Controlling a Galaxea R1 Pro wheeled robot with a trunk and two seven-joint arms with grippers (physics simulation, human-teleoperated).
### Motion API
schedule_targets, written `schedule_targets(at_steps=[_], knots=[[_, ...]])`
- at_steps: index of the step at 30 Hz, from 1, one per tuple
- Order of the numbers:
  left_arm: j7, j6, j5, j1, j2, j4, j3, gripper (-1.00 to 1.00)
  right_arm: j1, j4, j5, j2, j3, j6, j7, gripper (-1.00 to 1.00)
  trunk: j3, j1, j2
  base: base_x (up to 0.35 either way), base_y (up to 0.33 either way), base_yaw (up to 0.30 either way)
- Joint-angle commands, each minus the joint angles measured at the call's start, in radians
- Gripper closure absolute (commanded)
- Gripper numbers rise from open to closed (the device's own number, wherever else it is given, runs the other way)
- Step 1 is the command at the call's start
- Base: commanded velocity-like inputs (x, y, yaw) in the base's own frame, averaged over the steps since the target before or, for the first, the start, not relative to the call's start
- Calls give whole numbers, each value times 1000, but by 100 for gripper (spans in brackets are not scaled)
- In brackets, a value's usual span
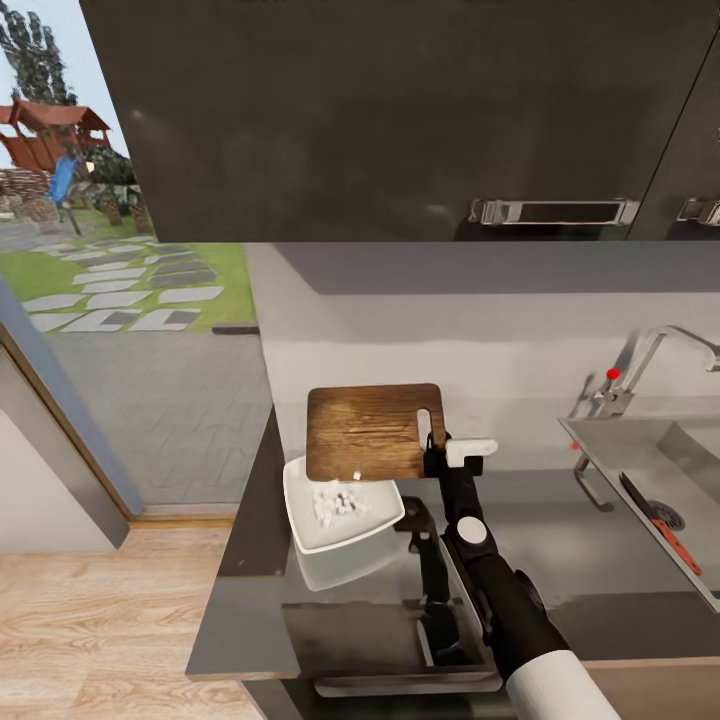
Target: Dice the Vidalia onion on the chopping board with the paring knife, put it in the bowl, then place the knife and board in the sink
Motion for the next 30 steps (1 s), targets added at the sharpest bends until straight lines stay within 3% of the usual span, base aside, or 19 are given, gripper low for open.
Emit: schedule_targets(at_steps=[1,19,21,23,25,27,30], knots=[[1,-1,6,0,-1,-1,1,-100,-1,1,7,0,2,-1,-7,100,0,0,-1,0,0,0],[1,-1,6,0,-1,-2,0,-100,-1,-49,1,12,3,17,-12,100,20,0,-1,-23,0,0],[1,-1,6,0,-1,-2,0,-100,-1,-94,-3,14,4,85,-11,100,20,0,-1,-285,0,0],[1,-1,6,0,-1,-2,0,-100,-1,-165,-9,16,5,212,-10,100,20,0,-1,-328,0,0],[1,-1,6,0,-1,-1,0,-100,-1,-223,-32,17,5,308,-9,100,20,0,-1,-339,0,0],[1,-1,6,0,-1,-1,0,-100,-1,-273,-81,17,5,407,-9,100,20,0,-1,-342,0,0],[1,-1,6,0,-1,-1,0,-100,-1,-325,-109,17,6,530,-9,100,20,0,-1,-343,0,0]])
